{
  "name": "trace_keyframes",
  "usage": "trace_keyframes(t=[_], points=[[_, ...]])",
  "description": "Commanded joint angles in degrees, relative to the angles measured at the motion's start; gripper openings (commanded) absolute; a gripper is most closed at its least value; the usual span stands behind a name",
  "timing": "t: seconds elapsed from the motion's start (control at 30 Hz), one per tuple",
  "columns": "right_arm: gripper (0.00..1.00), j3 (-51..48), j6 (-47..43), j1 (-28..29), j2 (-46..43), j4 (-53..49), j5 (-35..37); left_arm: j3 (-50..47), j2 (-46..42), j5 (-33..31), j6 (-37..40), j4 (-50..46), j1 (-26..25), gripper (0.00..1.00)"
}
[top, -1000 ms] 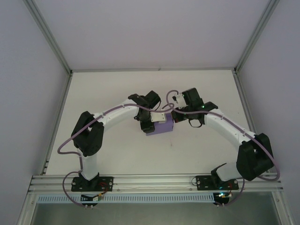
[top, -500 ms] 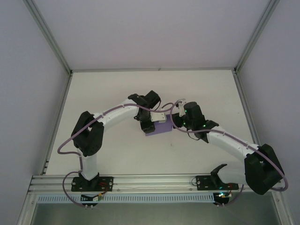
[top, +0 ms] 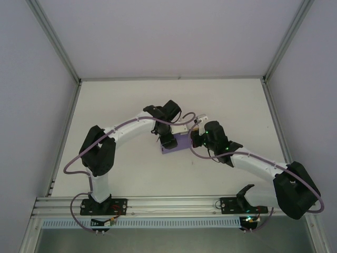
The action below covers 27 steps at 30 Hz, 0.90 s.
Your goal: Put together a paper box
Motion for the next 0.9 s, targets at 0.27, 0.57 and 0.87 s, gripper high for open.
trace_keyframes(t=[0.27,0.57,0.87], points=[[0.0,-2.8,0.2,2.1,-0.4,-5.7,3.6,-4.1,-11.0,-4.4,-10.6,5.2,0.8,1.0],[0.0,-0.1,2.3,2.9,0.3,-8.6,4.9,-19.6,-28.0,-18.3,-40.1,9.6,1.1,0.88],[0.0,1.6,2.2,3.4,1.4,-9.8,4.8,-22.9,-27.8,-8.3,-48.0,11.6,1.2,0.61]])
